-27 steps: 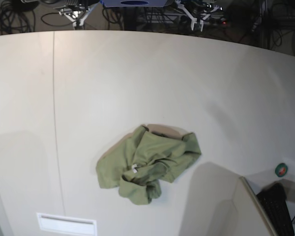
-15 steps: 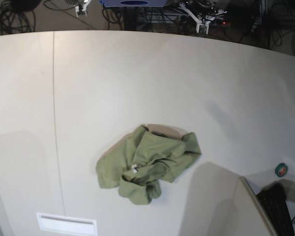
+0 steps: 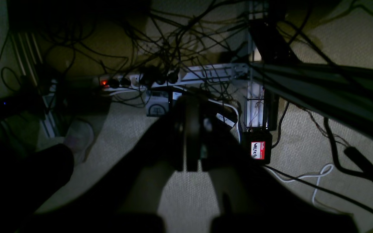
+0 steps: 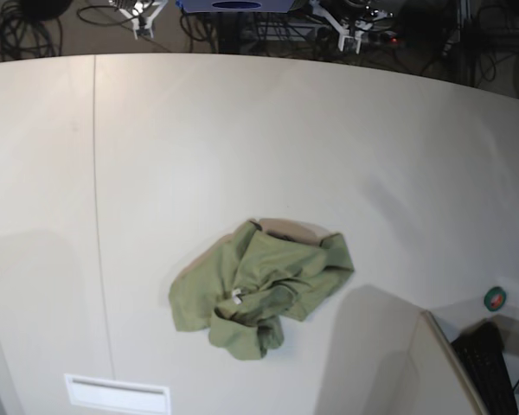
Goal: Layout the t-shirt on the table in an organized manner, then fold the t-shirt properly
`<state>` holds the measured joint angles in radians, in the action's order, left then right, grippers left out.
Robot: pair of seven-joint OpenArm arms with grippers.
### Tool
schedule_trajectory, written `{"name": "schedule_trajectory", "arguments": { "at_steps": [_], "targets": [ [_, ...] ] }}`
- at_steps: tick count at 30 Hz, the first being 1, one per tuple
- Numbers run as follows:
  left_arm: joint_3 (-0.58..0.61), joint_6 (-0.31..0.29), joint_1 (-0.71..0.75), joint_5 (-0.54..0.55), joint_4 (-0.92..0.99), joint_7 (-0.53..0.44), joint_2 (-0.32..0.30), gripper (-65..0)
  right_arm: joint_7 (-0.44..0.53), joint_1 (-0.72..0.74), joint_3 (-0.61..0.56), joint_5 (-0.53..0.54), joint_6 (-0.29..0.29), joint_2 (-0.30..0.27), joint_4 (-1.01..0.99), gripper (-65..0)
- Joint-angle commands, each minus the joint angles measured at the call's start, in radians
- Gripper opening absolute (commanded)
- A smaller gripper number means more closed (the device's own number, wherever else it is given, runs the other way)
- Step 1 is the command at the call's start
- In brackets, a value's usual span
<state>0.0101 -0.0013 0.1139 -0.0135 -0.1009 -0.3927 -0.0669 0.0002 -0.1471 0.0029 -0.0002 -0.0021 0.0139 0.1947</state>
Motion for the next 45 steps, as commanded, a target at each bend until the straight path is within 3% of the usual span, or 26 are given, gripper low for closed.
{"name": "schedule_trajectory", "arguments": {
  "at_steps": [1,6,7,9,12,17,20,24,29,33,36,40,45],
  "targets": [
    [0.001,0.001,0.004,0.001,-0.001,0.004,-0.001,-58.9,0.001,-0.004,0.001,0.001,0.0,-0.004,0.001,-65.0],
    [0.001,-0.001,-0.004,0.001,-0.001,0.08,-0.001,-16.8,0.001,-0.006,0.001,0.001,-0.002,-0.004,0.001,-65.0],
    [0.001,-0.001,-0.003,0.001,-0.001,0.076,0.0,-13.5,0.001,-0.006,0.001,0.001,-0.002,-0.004,0.001,-65.0],
    [0.001,-0.001,-0.003,0.001,-0.003,0.076,0.0,-16.1,0.001,-0.007,0.001,0.001,-0.002,-0.002,0.001,-65.0],
    [0.001,-0.001,-0.003,0.001,-0.003,0.076,0.0,-30.4,0.002,-0.007,0.001,0.001,-0.002,-0.001,0.001,-65.0],
    [0.001,-0.001,-0.003,0.001,-0.003,0.077,-0.001,-65.0,0.002,-0.016,0.001,0.001,-0.002,-0.002,0.002,-65.0],
    [0.001,-0.001,-0.003,0.001,-0.003,0.079,-0.003,-65.0,0.027,-0.019,0.001,0.001,-0.002,-0.004,0.004,-65.0],
    [0.001,-0.001,-0.003,0.001,-0.003,0.084,-0.006,-65.0,0.163,-0.05,0.001,0.001,-0.002,-0.004,0.002,-65.0],
    [0.009,-0.001,0.005,-0.001,-0.003,0.077,-0.015,-65.0,0.182,-0.069,0.001,0.001,-0.002,-0.004,0.002,-65.0],
    [0.198,-0.001,0.036,0.004,-0.021,0.074,-0.037,-65.0,0.183,-0.093,0.001,0.001,-0.002,-0.004,0.009,-65.0],
    [0.31,-0.001,0.131,0.013,-0.165,0.074,-0.075,-65.0,0.179,-0.171,0.001,0.001,-0.002,-0.004,0.11,-65.0],
    [0.259,-0.001,0.289,0.014,-0.418,0.074,-0.144,-65.0,0.162,-0.331,0.003,0.001,-0.002,-0.004,0.334,-65.0],
    [0.063,-0.001,0.445,0.014,-0.65,0.074,-0.182,-65.0,0.056,-0.515,0.004,0.002,-0.002,-0.004,0.664,-65.0]
  ]
}}
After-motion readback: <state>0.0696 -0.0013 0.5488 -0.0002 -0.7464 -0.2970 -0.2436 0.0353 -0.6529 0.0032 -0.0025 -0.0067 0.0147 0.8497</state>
